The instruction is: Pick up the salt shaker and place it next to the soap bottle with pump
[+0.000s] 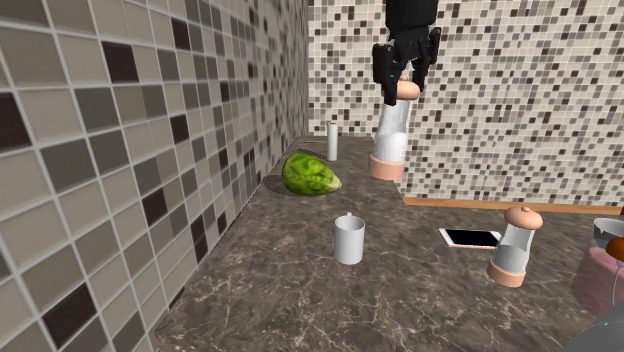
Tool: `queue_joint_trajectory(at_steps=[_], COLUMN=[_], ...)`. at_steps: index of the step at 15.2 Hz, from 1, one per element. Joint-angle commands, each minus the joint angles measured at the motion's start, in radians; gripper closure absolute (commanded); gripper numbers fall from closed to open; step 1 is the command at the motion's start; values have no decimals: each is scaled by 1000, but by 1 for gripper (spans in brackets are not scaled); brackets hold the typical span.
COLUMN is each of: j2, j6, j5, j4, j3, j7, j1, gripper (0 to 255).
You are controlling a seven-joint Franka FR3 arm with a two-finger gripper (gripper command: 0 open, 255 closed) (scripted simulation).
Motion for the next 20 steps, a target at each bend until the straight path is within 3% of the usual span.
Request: queue_joint_trajectory(at_steps=[1,10,20], j2=[-41,-184,-249], j6=[-2,-26,-45], j5=[-15,-101,-207], j4=[-28,-90,-53], j3=[-34,-195,-397], j7=[-42,-236,-465], j1=[-13,-74,-130], gripper=[255,255,255])
